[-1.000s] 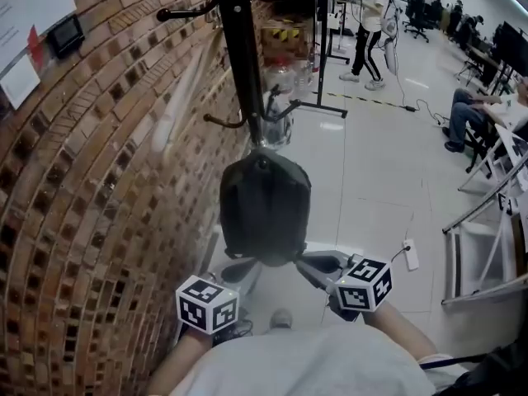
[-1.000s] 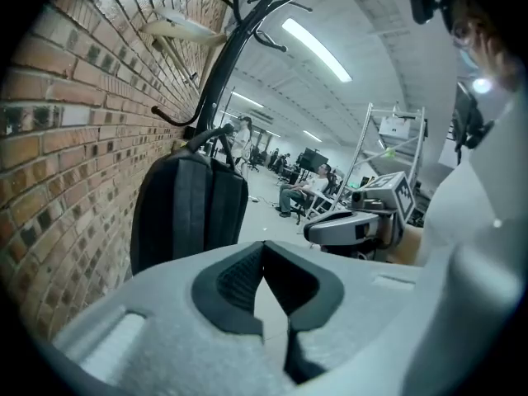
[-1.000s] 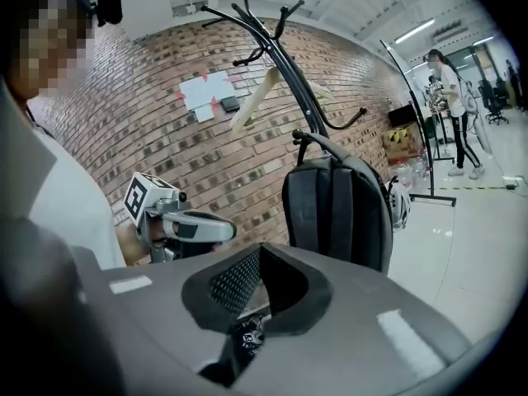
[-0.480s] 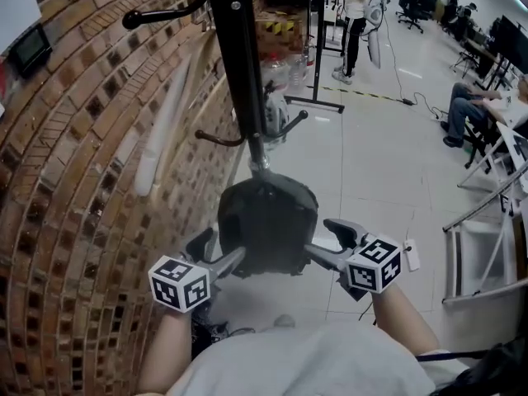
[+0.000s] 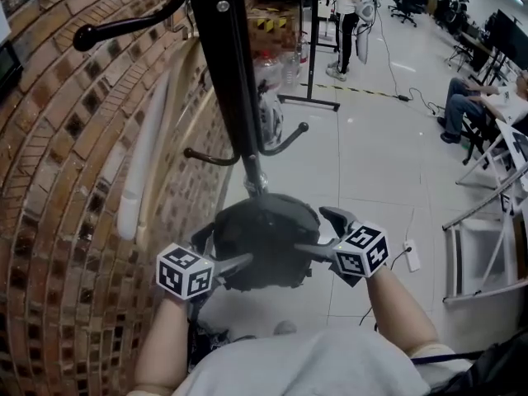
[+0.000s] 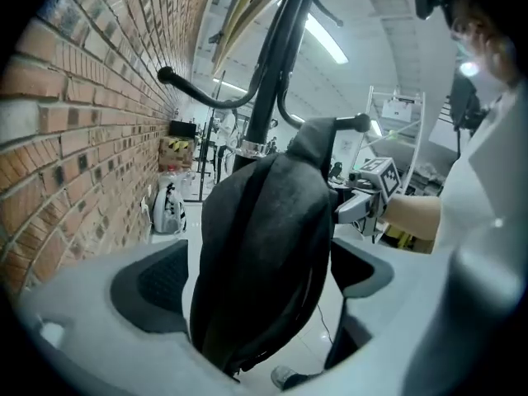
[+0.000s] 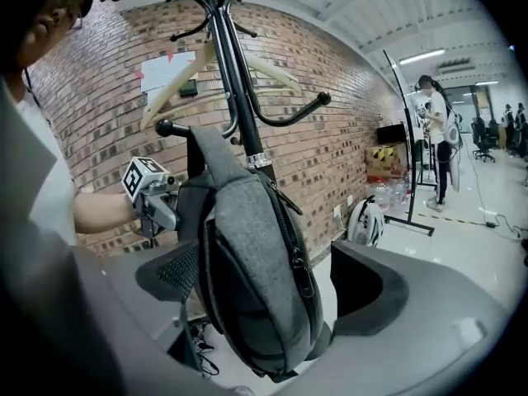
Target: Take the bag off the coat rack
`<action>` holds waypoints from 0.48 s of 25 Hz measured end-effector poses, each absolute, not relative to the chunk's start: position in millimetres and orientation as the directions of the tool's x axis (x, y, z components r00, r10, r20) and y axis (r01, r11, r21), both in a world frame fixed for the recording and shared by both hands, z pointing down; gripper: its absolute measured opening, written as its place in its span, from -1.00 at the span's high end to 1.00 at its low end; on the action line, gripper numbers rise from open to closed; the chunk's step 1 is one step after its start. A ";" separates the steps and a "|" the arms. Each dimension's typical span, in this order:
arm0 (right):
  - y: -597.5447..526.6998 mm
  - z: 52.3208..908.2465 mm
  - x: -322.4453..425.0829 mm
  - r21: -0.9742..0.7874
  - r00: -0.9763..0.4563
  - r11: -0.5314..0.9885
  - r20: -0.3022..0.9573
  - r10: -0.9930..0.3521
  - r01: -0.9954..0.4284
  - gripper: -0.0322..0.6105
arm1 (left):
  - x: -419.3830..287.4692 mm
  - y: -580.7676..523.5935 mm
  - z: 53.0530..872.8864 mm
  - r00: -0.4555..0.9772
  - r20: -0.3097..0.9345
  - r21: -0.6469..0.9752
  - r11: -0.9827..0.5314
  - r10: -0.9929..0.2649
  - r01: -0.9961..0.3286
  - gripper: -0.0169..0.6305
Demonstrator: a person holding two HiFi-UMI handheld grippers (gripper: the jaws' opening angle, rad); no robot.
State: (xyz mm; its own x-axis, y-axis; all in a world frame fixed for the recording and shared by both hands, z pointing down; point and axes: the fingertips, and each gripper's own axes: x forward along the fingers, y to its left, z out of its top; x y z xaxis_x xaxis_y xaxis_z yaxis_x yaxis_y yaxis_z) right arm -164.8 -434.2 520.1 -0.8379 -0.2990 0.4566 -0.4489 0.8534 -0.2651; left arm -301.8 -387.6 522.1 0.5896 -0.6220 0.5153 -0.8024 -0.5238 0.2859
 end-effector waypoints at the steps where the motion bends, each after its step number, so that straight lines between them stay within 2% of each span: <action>1: -435.1 522.4 -168.7 -0.270 -0.839 0.855 0.460 -0.289 -0.442 -0.61 | -300.6 -389.5 525.2 0.596 0.518 0.293 -0.527 -0.613 -0.798 -0.73; 5: -434.6 536.3 -178.3 -0.268 -0.832 0.862 0.489 -0.262 -0.429 -0.57 | -292.6 -394.0 531.8 0.630 0.500 0.332 -0.540 -0.595 -0.774 -0.73; 7: -434.2 541.3 -178.5 -0.278 -0.833 0.858 0.489 -0.260 -0.432 -0.33 | -292.1 -395.2 533.4 0.634 0.484 0.338 -0.539 -0.603 -0.771 -0.69; 10: -434.1 543.6 -179.3 -0.305 -0.840 0.848 0.477 -0.257 -0.433 0.05 | -293.9 -395.9 534.0 0.634 0.473 0.349 -0.531 -0.612 -0.772 -0.33; 12: -434.5 544.1 -179.1 -0.307 -0.836 0.841 0.480 -0.267 -0.446 0.19 | -293.8 -395.5 533.8 0.628 0.476 0.354 -0.520 -0.615 -0.778 -0.14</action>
State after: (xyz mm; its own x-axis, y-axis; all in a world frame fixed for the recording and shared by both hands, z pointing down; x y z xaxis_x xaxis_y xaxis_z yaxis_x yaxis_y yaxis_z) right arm -179.1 -434.5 544.1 -0.8356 -0.2673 0.4799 -0.4456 0.8408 -0.3074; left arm -293.8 -395.5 533.8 0.6281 -0.6154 0.4763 -0.7776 -0.5198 0.3537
